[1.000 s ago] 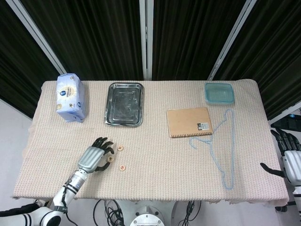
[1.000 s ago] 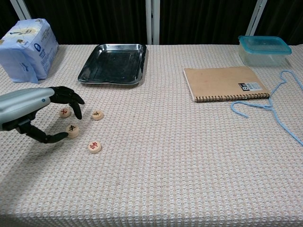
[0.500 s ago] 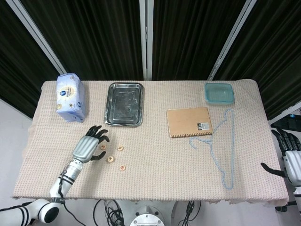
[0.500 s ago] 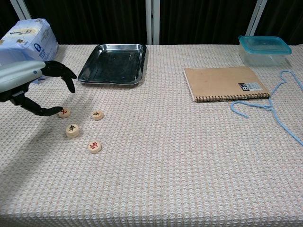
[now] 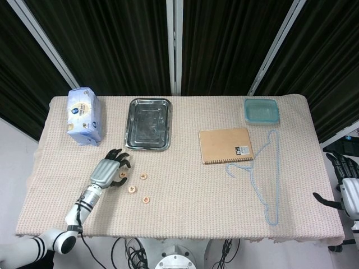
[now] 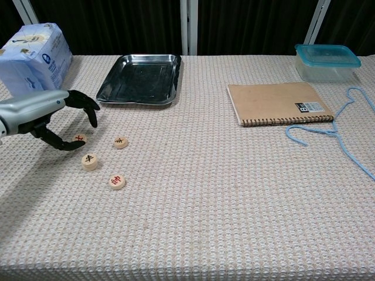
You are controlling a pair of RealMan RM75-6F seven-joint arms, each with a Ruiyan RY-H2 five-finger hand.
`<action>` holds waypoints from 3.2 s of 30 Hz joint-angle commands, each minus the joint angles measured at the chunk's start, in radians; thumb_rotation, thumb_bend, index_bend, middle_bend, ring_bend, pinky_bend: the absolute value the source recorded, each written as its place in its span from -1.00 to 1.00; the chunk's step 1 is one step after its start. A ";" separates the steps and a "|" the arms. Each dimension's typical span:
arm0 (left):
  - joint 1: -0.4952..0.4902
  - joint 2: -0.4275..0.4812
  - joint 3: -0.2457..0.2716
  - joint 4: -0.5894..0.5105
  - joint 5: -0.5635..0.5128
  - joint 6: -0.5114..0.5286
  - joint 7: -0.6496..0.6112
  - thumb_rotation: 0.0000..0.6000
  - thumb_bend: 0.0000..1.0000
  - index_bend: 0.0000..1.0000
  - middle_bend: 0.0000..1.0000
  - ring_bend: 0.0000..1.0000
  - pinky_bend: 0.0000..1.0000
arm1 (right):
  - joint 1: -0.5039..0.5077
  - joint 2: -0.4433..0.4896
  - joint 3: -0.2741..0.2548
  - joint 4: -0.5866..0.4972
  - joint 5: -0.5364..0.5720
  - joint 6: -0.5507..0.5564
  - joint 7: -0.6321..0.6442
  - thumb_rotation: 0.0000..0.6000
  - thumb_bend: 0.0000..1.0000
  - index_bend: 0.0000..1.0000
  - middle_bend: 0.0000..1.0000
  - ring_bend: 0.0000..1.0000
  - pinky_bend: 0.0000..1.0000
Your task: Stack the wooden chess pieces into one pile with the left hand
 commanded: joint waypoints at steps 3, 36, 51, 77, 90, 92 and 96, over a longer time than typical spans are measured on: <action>0.004 0.000 0.004 0.010 -0.004 0.004 0.007 1.00 -0.40 -0.18 -0.73 -1.00 -1.00 | 0.000 -0.001 0.000 -0.001 0.001 0.000 -0.004 1.00 -0.85 -1.00 -1.00 -1.00 -1.00; 0.013 -0.016 0.009 0.038 -0.021 0.015 0.007 1.00 -0.40 -0.03 -0.72 -1.00 -1.00 | -0.001 0.000 -0.001 -0.006 -0.003 -0.001 -0.008 1.00 -0.85 -1.00 -1.00 -1.00 -1.00; 0.008 0.144 0.014 -0.257 -0.012 0.018 0.080 1.00 -0.40 -0.06 -0.72 -1.00 -1.00 | -0.004 0.005 -0.005 -0.007 -0.014 0.004 0.003 1.00 -0.85 -1.00 -1.00 -1.00 -1.00; 0.053 0.088 0.078 -0.252 0.021 0.053 0.044 1.00 -0.40 -0.09 -0.72 -1.00 -1.00 | -0.004 0.005 -0.009 -0.006 -0.024 0.008 0.005 1.00 -0.85 -1.00 -1.00 -1.00 -1.00; 0.053 0.077 0.075 -0.220 0.034 0.050 0.002 1.00 -0.40 -0.10 -0.72 -1.00 -1.00 | 0.001 0.002 -0.007 -0.006 -0.013 -0.005 -0.003 1.00 -0.85 -1.00 -1.00 -1.00 -1.00; 0.051 0.075 0.074 -0.220 0.037 0.048 0.003 1.00 -0.40 -0.10 -0.72 -1.00 -1.00 | 0.001 0.003 -0.008 -0.006 -0.013 -0.006 -0.003 1.00 -0.85 -1.00 -1.00 -1.00 -1.00; 0.048 0.072 0.073 -0.219 0.032 0.041 0.007 1.00 -0.40 -0.10 -0.72 -1.00 -1.00 | 0.001 0.004 -0.007 -0.006 -0.012 -0.005 -0.001 1.00 -0.85 -1.00 -1.00 -1.00 -1.00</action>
